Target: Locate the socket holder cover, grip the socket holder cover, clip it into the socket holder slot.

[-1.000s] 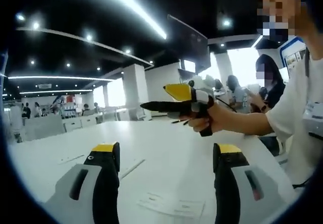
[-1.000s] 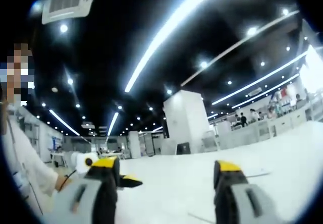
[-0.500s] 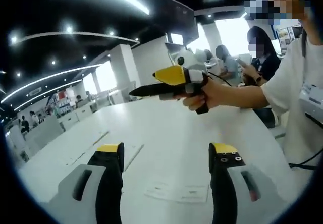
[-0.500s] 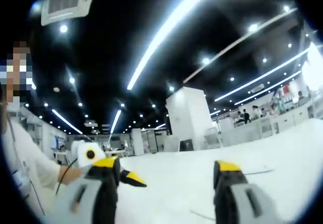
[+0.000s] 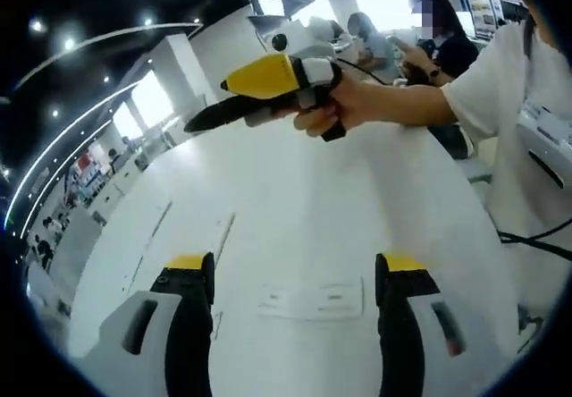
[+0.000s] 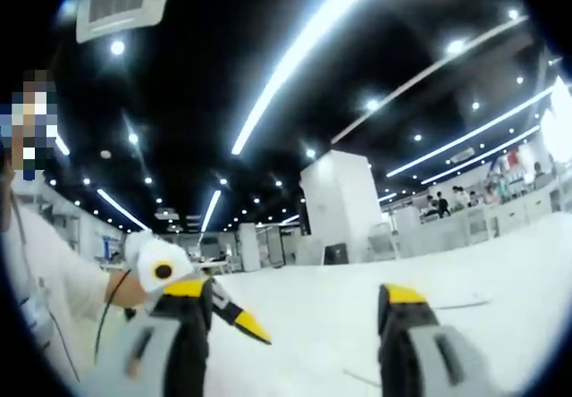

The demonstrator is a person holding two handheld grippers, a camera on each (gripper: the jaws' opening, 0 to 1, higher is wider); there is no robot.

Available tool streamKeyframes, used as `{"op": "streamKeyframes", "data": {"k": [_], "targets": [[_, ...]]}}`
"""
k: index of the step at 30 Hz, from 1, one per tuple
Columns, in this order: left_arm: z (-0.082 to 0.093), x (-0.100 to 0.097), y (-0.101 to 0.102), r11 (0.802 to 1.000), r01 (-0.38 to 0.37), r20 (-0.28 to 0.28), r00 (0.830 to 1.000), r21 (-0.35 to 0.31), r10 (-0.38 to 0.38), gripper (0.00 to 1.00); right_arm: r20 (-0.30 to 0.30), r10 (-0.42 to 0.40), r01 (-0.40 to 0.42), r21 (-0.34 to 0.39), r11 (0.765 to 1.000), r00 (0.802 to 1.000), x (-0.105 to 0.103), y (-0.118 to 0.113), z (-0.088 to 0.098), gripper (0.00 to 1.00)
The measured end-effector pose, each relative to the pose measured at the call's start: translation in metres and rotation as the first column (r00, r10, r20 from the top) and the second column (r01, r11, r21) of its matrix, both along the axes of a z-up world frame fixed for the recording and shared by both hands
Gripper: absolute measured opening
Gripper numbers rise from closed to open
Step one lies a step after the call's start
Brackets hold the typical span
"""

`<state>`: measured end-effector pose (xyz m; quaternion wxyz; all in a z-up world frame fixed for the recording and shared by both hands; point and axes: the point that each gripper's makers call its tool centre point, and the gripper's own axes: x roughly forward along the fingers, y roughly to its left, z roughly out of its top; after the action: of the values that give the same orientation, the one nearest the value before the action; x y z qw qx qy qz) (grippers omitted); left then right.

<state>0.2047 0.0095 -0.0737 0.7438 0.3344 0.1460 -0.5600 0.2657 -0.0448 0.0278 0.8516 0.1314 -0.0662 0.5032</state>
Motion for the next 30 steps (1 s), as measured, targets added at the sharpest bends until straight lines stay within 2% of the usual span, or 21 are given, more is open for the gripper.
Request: {"op": "streamKeyframes", "data": {"k": [1,5,7,11,12,14,17,20,23,24,27,30], "targets": [[0.002,0.003,-0.002,1.0,-0.005,0.004,1.0,-0.005,0.005,0.74,0.001,0.002,-0.002,-0.003,1.0,1.0,0.0,0.001,0.0,0.76],[-0.005,0.005,0.0,0.997,0.011,-0.006,1.0,0.072,-0.011,0.76,0.004,0.001,-0.001,-0.013,1.0,1.0,0.0,0.002,-0.002,0.76],[-0.013,0.008,0.005,0.99,-0.004,-0.031,0.999,0.138,0.009,0.8,0.006,-0.002,0.003,-0.015,1.0,1.0,0.001,0.001,-0.002,0.76],[-0.025,0.01,0.01,0.975,0.012,-0.057,0.998,0.22,0.001,0.8,0.009,-0.006,0.006,-0.016,1.0,1.0,0.001,0.001,-0.001,0.76],[-0.028,0.009,0.011,0.97,0.017,-0.082,0.997,0.241,0.003,0.8,0.01,-0.006,0.006,-0.015,1.0,1.0,0.001,0.001,-0.001,0.76],[-0.03,0.009,0.01,0.966,0.018,-0.092,0.996,0.257,0.006,0.82,0.012,-0.003,0.004,-0.015,1.0,1.0,0.0,0.001,0.0,0.76],[-0.036,0.007,0.01,0.96,0.012,-0.156,0.987,0.281,0.033,0.9,0.014,-0.002,0.003,-0.019,1.0,1.0,0.0,0.002,-0.001,0.75],[-0.041,0.01,0.01,0.948,0.02,-0.153,0.988,0.319,0.031,0.91,0.013,-0.001,0.001,-0.024,1.0,1.0,0.0,0.002,-0.002,0.75],[-0.045,0.01,0.012,0.937,0.028,-0.178,0.983,0.349,0.037,0.91,0.013,0.0,0.0,-0.027,1.0,1.0,0.0,0.002,-0.002,0.75],[-0.048,0.009,0.013,0.927,0.041,-0.195,0.98,0.372,0.035,0.93,0.013,0.002,-0.001,-0.027,1.0,1.0,-0.001,0.002,-0.002,0.75],[-0.053,0.007,0.012,0.921,0.051,-0.227,0.973,0.386,0.041,0.95,0.014,0.003,-0.003,-0.024,1.0,1.0,-0.001,0.002,-0.001,0.74],[-0.054,0.011,0.007,0.923,0.06,-0.229,0.973,0.379,0.031,0.95,0.016,0.004,-0.004,-0.022,1.0,1.0,-0.002,0.001,0.0,0.74]]}}
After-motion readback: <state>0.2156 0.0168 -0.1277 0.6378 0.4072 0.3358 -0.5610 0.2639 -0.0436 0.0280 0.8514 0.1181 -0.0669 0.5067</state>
